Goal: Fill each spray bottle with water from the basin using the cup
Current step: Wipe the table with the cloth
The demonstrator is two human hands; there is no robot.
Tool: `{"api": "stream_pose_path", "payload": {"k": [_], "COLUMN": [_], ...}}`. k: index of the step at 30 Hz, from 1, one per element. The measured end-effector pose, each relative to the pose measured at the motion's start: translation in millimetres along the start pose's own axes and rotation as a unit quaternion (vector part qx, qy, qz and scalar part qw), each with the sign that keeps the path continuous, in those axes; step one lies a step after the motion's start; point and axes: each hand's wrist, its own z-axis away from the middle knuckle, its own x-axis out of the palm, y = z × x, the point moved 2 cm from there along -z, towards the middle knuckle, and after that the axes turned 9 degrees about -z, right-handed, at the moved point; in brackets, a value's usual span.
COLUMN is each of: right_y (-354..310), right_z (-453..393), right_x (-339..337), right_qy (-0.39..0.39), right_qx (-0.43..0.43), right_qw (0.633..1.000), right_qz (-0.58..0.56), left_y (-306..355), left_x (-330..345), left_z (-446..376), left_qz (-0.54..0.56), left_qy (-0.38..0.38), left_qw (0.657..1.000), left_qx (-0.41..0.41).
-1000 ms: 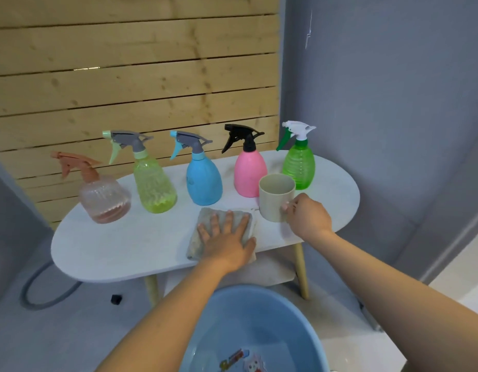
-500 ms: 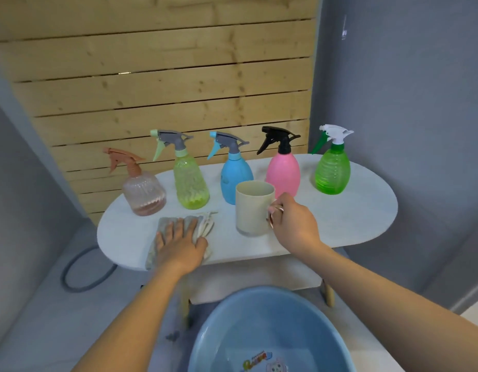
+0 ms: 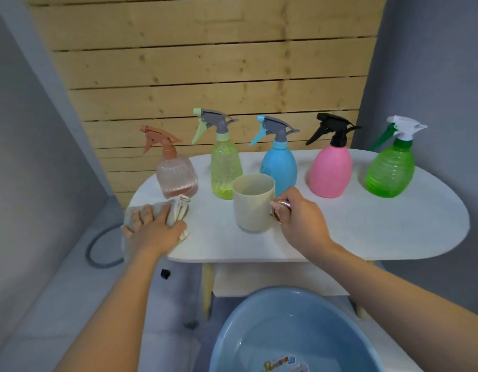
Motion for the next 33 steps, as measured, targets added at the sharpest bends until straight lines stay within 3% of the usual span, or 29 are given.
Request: {"api": "stream_pose_path", "payload": {"k": [8, 18, 33], "right_y": [7, 34, 128], "right_z": [-2, 10, 33], "right_x": [-20, -84, -204], "right_qy": [0.022, 0.052, 0.138], "right_qx": [-0.010, -0.002, 0.130], "right_qw": [1.000, 0.993, 0.971], "right_qz": [0.004, 0.104, 0.147], "left_y": [35, 158, 353], "left_x": [1, 4, 7], "left_z": [32, 85, 149], "left_qz": [-0.003, -0.022, -0.032], "left_qy": [0.012, -0.021, -0.024], "left_qw": [0.994, 0.976, 0.927], "left_qx": [0.111, 0.217, 0.374]}}
